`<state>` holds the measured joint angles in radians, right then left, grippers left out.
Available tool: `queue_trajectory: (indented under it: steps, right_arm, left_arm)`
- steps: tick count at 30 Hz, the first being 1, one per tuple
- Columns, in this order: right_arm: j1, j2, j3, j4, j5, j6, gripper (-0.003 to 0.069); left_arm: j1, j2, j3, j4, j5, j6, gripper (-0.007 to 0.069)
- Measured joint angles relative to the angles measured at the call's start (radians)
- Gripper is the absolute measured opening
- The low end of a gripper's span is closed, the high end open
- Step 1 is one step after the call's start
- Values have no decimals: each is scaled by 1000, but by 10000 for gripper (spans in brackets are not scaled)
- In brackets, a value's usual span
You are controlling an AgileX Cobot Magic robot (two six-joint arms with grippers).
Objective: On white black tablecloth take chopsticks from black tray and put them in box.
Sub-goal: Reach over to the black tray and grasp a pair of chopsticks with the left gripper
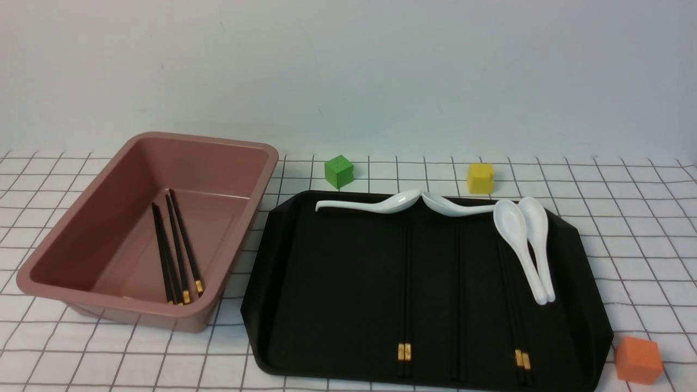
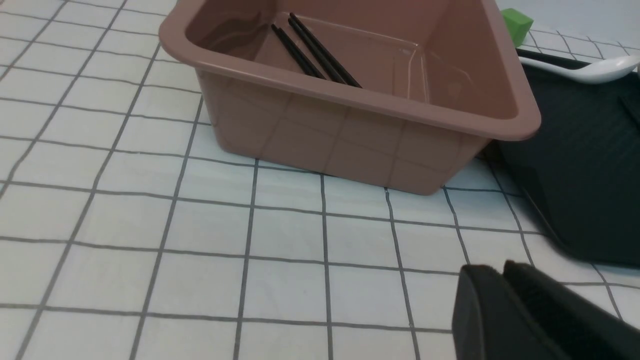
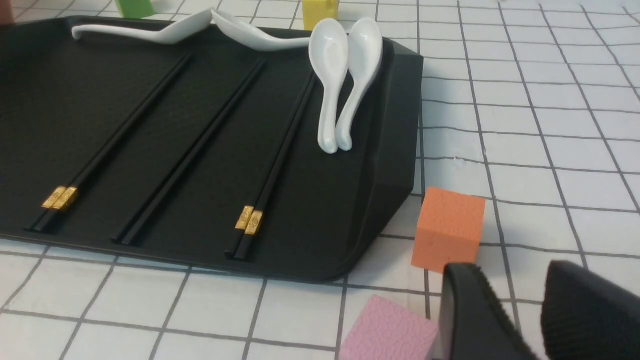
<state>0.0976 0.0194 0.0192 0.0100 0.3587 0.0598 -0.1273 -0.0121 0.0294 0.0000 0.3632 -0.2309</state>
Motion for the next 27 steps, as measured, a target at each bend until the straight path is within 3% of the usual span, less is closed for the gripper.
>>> queue_trajectory:
  steps: [15,18,24,27]
  right_arm:
    - [0,0,0,0,0,0,239]
    - [0,0,0,0,0,0,239]
    - [0,0,0,0,0,0,239]
    - [0,0,0,0,0,0,239]
  left_arm:
    - [0,0,0,0,-1,0,76]
    - [0,0,0,-60,-8,-45,78]
    - [0,0,0,-531,-54,-361,81]
    - [0,0,0,-720,-95,-448,82]
